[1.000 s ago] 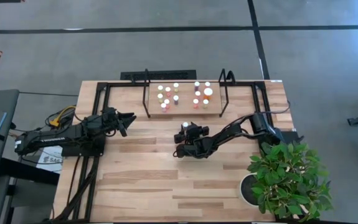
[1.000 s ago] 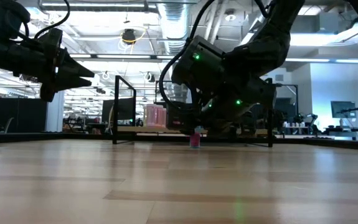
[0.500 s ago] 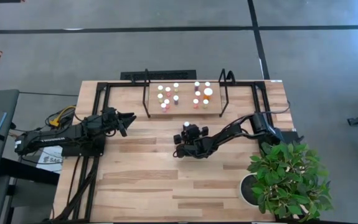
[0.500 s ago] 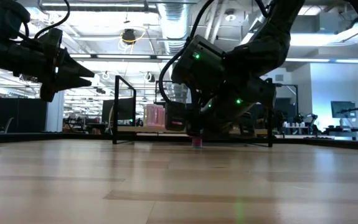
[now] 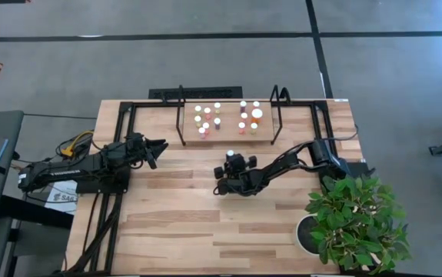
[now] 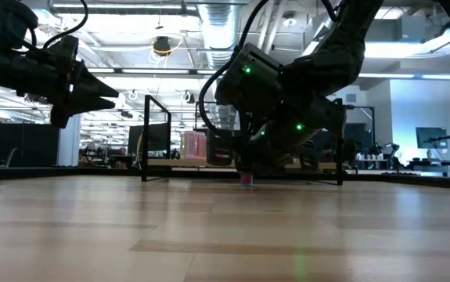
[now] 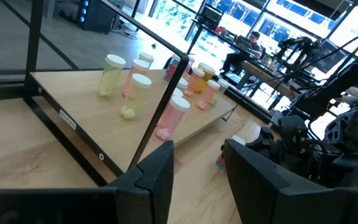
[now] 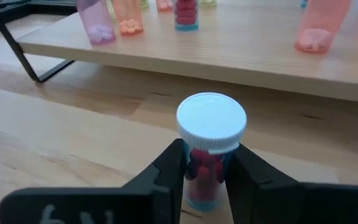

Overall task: Pick and place medicine bottles onto shelf by color
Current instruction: Put the blue pill bottle on the shelf

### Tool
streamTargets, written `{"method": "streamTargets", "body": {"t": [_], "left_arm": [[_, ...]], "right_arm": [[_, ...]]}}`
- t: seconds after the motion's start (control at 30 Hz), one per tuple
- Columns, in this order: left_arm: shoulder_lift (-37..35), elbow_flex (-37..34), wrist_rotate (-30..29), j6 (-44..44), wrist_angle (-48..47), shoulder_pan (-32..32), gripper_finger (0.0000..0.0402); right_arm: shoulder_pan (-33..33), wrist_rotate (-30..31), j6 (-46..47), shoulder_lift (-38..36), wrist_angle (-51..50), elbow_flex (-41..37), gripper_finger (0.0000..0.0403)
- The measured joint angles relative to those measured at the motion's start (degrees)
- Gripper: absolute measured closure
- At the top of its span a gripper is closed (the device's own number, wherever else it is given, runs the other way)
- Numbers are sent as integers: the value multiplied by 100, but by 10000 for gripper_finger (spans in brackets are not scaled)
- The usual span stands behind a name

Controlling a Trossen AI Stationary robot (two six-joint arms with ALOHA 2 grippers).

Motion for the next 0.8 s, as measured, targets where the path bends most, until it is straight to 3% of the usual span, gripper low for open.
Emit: {"method": "streamTargets", "body": {"t": [0.63, 0.8], "left_arm": [[0, 0, -1, 0, 0, -1, 274], [-1, 0, -2, 0, 2, -1, 274]], "right_arm": [[-46, -25, -613, 2, 87, 347, 301], [-62, 251, -734, 2, 86, 544, 301]]}}
